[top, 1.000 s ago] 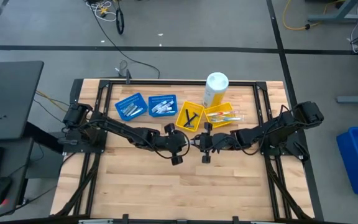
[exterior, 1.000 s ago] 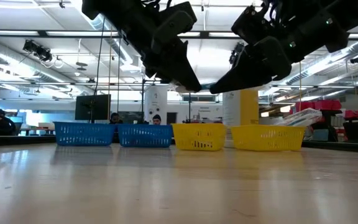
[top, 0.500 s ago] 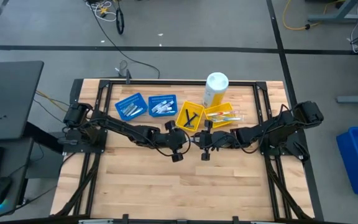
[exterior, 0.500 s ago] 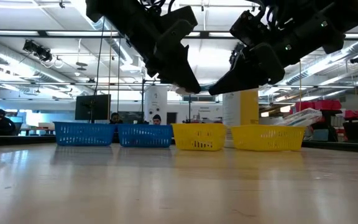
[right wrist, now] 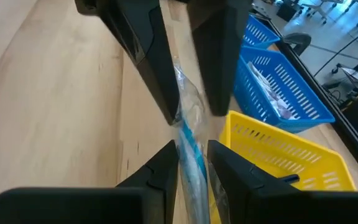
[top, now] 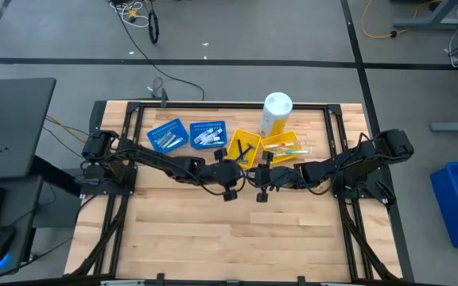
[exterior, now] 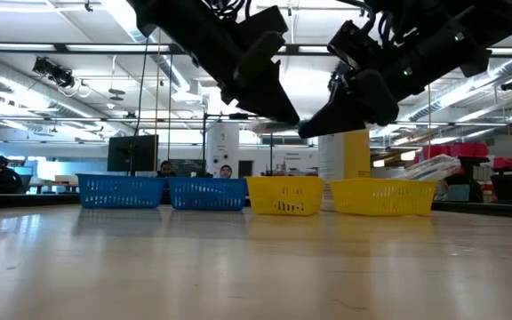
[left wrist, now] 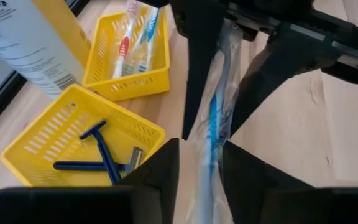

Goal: Pick & Place Travel size toiletries
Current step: Put the blue toothbrush into the right yellow bin

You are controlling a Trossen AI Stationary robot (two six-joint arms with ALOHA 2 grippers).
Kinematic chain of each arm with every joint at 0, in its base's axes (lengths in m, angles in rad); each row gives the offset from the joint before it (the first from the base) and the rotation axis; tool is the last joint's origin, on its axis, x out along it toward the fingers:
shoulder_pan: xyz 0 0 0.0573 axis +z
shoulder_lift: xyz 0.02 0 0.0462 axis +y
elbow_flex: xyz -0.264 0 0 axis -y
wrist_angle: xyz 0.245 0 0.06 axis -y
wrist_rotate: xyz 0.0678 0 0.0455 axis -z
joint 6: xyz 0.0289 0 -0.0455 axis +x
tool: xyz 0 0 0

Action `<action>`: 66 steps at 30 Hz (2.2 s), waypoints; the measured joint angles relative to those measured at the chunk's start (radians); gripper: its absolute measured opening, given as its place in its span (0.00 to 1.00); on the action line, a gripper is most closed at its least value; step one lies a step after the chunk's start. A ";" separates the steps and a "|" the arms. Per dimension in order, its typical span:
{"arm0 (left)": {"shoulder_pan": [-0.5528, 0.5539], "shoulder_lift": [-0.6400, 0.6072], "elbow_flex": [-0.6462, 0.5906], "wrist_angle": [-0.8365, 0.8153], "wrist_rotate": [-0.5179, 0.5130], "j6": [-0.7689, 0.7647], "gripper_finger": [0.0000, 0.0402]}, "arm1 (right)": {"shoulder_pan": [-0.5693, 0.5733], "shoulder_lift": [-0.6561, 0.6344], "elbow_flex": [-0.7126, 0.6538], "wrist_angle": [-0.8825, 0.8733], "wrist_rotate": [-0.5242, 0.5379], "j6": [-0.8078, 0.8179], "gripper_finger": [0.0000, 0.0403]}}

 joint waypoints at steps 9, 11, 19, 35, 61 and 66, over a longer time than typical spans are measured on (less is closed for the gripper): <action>0.002 -0.001 0.002 0.007 -0.019 0.002 0.40 | -0.005 0.002 0.000 -0.133 0.032 0.090 0.22; 0.002 -0.001 0.002 0.007 -0.018 0.002 0.42 | -0.005 0.002 0.000 -0.160 0.035 0.108 0.22; 0.001 -0.001 0.002 0.002 -0.015 -0.001 0.42 | -0.005 -0.105 0.000 -0.355 0.097 0.104 0.22; 0.002 -0.001 0.001 0.010 -0.011 -0.002 0.41 | -0.229 -0.489 -0.002 -0.969 0.055 0.032 0.22; 0.004 -0.001 0.000 0.053 0.024 -0.052 0.41 | -0.470 -0.327 -0.002 -0.858 -0.181 -0.105 0.45; 0.004 -0.001 0.000 0.050 0.021 -0.046 0.41 | -0.471 -0.327 -0.002 -0.869 -0.170 -0.103 0.53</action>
